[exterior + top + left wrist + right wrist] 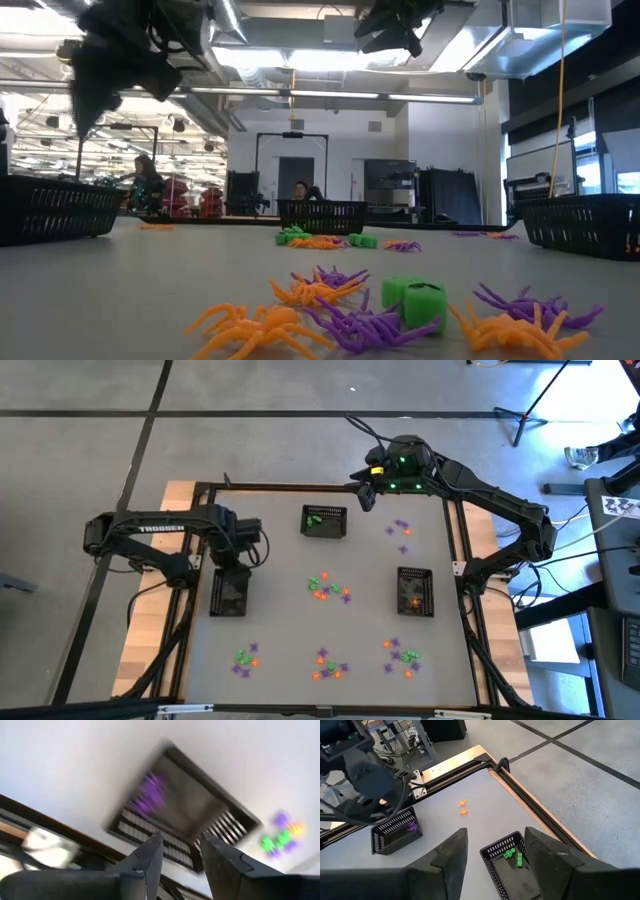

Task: Sort Halloween decoration
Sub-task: Put the orange spider toy into the right bin

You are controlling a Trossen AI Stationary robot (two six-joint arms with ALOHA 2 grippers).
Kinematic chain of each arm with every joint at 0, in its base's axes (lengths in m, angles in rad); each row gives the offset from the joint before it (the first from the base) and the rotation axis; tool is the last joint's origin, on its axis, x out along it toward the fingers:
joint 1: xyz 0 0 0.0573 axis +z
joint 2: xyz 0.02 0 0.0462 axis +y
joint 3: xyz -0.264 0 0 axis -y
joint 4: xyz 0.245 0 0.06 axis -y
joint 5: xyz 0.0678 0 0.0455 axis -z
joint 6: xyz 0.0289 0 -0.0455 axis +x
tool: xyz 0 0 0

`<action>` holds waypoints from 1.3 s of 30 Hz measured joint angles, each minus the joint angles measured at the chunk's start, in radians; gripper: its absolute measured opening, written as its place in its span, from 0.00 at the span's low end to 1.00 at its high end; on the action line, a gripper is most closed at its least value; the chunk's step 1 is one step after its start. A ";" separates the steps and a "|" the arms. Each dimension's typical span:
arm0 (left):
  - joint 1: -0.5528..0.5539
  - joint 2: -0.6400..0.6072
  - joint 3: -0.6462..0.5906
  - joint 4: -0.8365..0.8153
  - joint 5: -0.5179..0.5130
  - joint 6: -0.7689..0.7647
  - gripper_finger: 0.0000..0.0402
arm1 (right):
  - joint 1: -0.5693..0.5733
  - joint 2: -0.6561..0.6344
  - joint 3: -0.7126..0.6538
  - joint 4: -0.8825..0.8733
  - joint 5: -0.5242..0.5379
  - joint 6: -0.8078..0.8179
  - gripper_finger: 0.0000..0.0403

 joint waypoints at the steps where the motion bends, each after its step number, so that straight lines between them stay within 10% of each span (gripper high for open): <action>1: 0.022 0.000 0.011 0.009 -0.043 0.018 0.31 | 0.000 0.000 0.000 0.002 0.000 0.000 0.48; 16: 0.573 0.191 0.030 0.301 -0.120 0.407 0.31 | 0.000 0.000 0.000 0.007 0.000 0.029 0.48; 39: 0.635 0.538 0.029 0.371 -0.183 0.421 0.31 | 0.000 0.000 0.000 -0.001 0.012 0.040 0.48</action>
